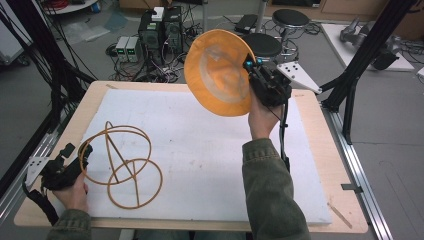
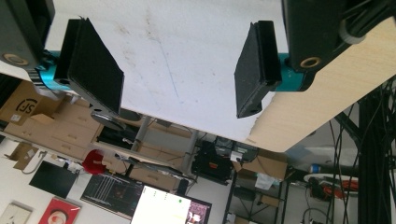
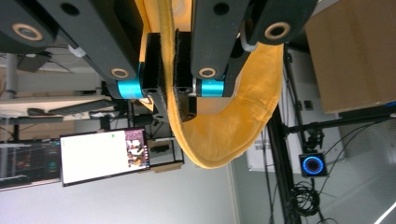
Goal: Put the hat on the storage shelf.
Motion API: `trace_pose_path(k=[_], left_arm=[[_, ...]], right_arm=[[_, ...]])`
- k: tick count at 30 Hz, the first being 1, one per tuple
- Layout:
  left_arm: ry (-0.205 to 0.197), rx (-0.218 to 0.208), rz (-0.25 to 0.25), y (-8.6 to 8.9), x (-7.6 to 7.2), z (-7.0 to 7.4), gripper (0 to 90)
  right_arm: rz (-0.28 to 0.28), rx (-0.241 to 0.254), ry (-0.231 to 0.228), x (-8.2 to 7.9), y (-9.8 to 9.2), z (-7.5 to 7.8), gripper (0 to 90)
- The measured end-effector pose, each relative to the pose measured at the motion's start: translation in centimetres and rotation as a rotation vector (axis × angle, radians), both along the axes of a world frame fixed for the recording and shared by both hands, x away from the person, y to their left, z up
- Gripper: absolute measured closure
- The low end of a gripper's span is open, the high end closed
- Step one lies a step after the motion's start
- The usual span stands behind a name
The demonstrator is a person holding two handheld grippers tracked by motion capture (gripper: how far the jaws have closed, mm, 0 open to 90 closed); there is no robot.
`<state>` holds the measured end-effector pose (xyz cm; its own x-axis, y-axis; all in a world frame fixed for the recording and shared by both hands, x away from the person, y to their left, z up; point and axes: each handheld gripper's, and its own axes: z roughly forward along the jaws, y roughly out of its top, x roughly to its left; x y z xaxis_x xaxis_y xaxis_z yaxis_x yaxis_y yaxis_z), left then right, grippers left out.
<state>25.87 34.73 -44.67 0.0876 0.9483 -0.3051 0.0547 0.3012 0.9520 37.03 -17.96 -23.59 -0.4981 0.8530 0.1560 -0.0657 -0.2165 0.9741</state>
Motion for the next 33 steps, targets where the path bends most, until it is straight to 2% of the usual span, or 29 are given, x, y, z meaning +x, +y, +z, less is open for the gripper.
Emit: trace_pose_path(k=[6,15,19,20,21,22,23,24,25,26,30,33], left_arm=[[-0.002,0.009,-0.002,-0.2,0.0,0.0,33.2],[-0.002,0.002,0.002,0.0,-0.1,0.0,33.2],[-0.005,0.003,0.001,0.0,-0.1,0.0,33.2],[-0.006,0.003,0.000,0.0,-0.1,0.1,33.2],[-0.006,0.003,0.000,0.0,-0.1,0.1,33.3],[-0.006,0.003,-0.001,0.0,-0.1,0.1,33.2],[-0.006,0.003,-0.001,-0.1,-0.1,0.1,33.2],[-0.006,0.003,-0.002,0.0,-0.1,0.1,33.2],[-0.006,0.003,-0.001,0.0,-0.1,0.0,33.2],[-0.007,0.002,-0.002,0.0,-0.1,0.0,33.2],[-0.006,0.001,-0.002,0.0,-0.1,0.0,33.2],[-0.006,-0.001,-0.002,0.1,-0.1,0.0,33.2]], right_arm=[[0.015,-0.022,-0.005,0.1,1.6,0.2,86.4],[0.058,-0.025,-0.018,0.0,4.0,0.5,86.4],[0.098,-0.022,-0.027,-0.3,5.5,0.6,86.4],[0.117,-0.028,-0.037,-0.6,6.4,0.7,86.4],[0.117,-0.028,-0.037,-0.6,6.4,0.7,86.4],[0.138,-0.040,-0.049,-0.9,7.4,0.8,86.3],[0.138,-0.040,-0.049,-0.9,7.4,0.8,86.3],[0.167,-0.043,-0.064,-1.2,8.4,0.8,86.4],[0.167,-0.043,-0.064,-1.2,8.4,0.8,86.4],[0.194,-0.055,-0.072,-1.6,9.4,0.8,86.4],[0.255,-0.073,-0.073,-2.1,11.3,0.7,86.3],[0.273,-0.102,-0.080,-2.5,12.3,0.7,86.3]])
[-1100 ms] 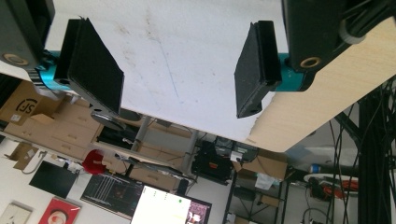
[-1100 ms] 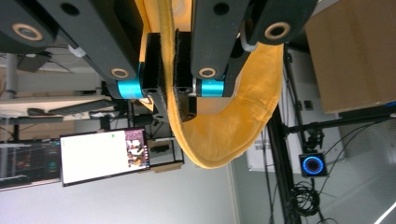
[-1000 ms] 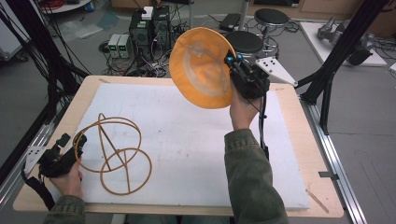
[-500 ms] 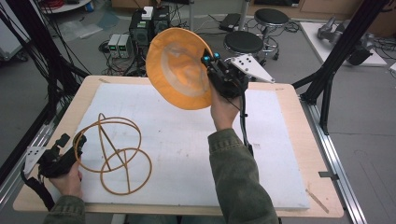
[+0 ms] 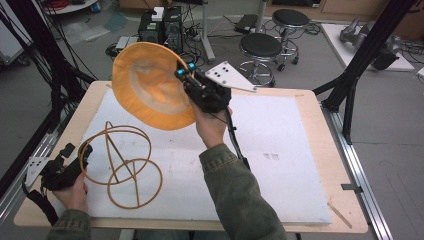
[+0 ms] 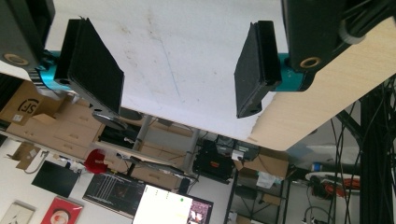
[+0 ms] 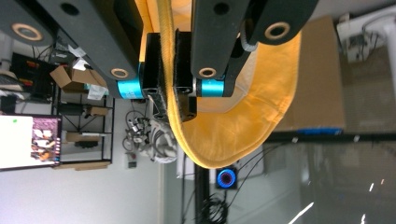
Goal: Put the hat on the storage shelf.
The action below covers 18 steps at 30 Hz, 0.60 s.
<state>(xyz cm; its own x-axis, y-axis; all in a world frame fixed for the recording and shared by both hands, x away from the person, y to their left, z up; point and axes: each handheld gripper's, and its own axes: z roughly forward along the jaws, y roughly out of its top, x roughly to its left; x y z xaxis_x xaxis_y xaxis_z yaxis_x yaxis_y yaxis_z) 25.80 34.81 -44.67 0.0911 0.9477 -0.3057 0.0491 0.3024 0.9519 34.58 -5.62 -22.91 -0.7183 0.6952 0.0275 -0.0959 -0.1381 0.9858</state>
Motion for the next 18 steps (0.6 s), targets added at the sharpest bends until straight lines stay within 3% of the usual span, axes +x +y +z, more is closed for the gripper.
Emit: trace_pose_path(k=[3,7,18], left_arm=[[0.001,-0.002,0.002,0.1,0.0,0.0,33.2],[-0.002,-0.007,0.005,0.2,0.0,0.0,33.3],[0.000,-0.019,0.013,0.6,-0.1,0.0,33.3]], right_arm=[[0.021,-0.070,-0.033,-0.6,2.1,-0.3,86.3],[0.049,-0.106,-0.048,-1.2,3.7,-0.6,86.3],[0.121,-0.103,-0.058,-2.4,5.7,-0.6,86.3]])
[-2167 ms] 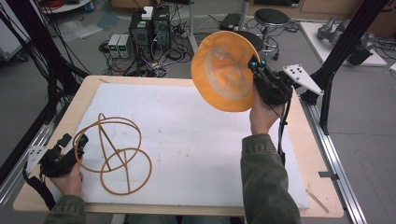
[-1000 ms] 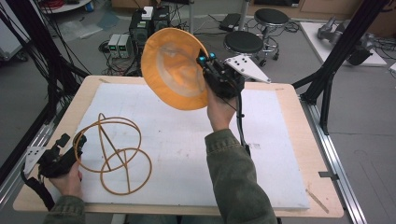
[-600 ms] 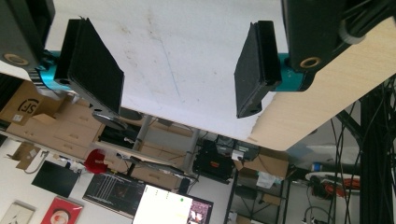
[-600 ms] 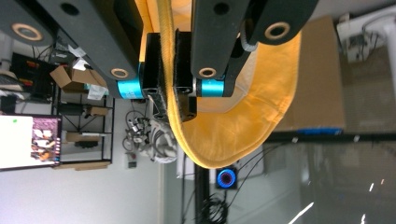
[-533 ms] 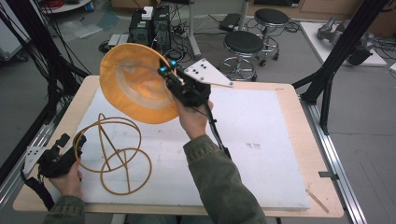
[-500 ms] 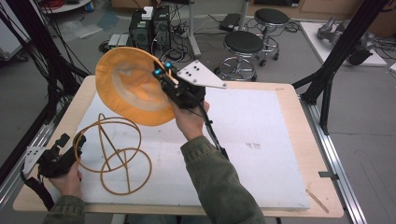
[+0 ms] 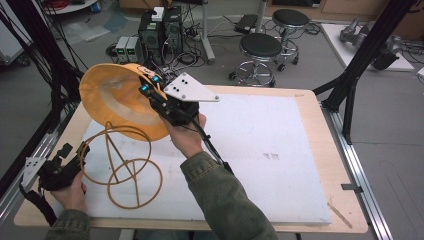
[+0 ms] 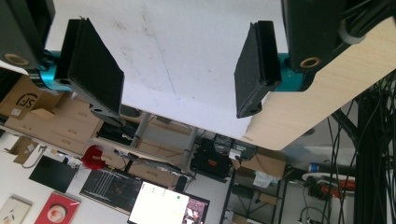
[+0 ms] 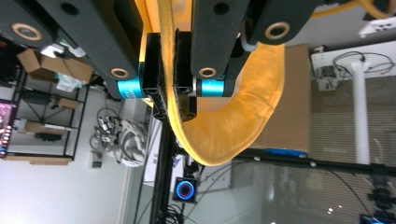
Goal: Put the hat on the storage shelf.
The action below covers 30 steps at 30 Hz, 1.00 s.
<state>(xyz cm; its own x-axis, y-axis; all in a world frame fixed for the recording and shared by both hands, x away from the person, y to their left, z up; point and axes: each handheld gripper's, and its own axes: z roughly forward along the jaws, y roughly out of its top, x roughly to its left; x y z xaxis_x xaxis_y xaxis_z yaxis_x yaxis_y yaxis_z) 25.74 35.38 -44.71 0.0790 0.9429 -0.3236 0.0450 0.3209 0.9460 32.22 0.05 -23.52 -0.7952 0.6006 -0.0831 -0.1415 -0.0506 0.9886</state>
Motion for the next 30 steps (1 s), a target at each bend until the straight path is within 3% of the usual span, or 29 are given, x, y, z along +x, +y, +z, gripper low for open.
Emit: trace_pose_path(k=[7,18,23,30], left_arm=[[0.000,-0.001,0.000,0.0,0.0,0.0,33.3],[0.001,-0.002,0.000,0.1,-0.1,0.0,33.3],[0.002,0.001,-0.002,0.0,-0.1,0.0,33.3],[0.004,0.001,-0.004,0.0,-0.1,-0.1,33.3]], right_arm=[[0.061,0.018,-0.040,-2.1,0.8,0.5,86.3],[0.145,0.021,-0.058,-4.2,1.7,0.6,86.2],[0.244,0.030,-0.002,-4.7,2.2,0.4,86.2],[0.354,-0.010,0.053,-5.4,2.7,-0.3,85.9]])
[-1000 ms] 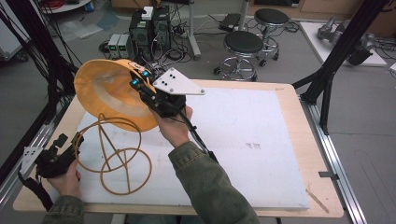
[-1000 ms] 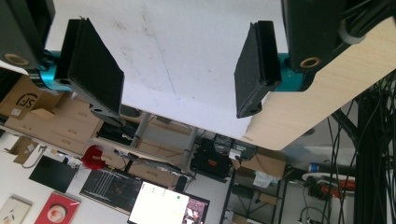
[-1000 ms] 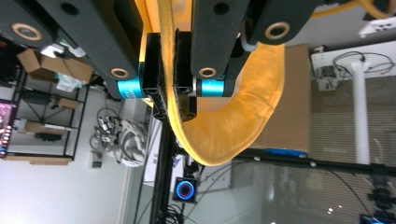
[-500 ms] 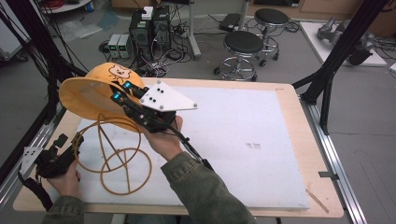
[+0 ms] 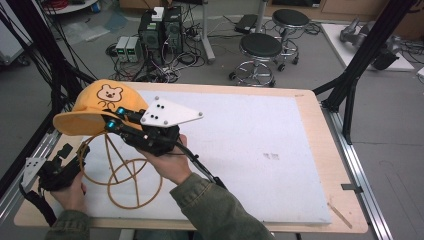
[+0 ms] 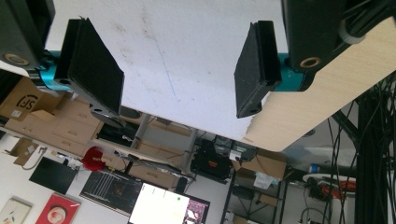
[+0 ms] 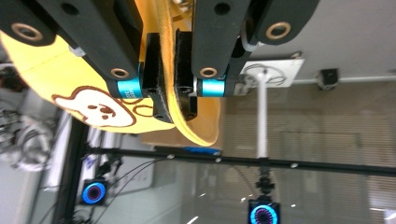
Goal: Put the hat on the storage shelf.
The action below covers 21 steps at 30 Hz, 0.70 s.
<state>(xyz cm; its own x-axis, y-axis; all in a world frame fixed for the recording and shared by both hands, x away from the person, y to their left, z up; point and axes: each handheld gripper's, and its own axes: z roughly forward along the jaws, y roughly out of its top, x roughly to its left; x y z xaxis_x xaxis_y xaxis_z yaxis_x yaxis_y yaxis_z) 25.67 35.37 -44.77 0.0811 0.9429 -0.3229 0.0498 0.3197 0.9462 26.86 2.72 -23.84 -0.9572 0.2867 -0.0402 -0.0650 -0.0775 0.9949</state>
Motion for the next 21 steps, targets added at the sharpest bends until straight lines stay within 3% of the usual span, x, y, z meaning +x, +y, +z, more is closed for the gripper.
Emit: trace_pose_path(k=[9,11,16,17,21], left_arm=[[0.001,0.004,-0.005,-0.1,0.0,0.0,33.3],[0.001,0.003,-0.004,-0.1,0.0,0.0,33.3],[0.003,0.002,-0.004,0.0,0.0,-0.1,33.3],[0.004,0.000,-0.004,0.0,0.0,-0.1,33.3],[0.005,-0.002,-0.010,-0.1,0.1,-0.1,33.4]], right_arm=[[0.119,-0.059,0.035,-1.2,0.5,-1.1,85.5],[0.185,-0.087,0.073,-1.2,0.8,-1.6,85.0],[0.252,-0.133,0.114,-1.4,1.2,-2.5,84.6],[0.288,-0.149,0.137,-1.4,1.4,-2.9,84.4],[0.328,-0.184,0.166,-1.5,1.6,-3.8,83.3]])
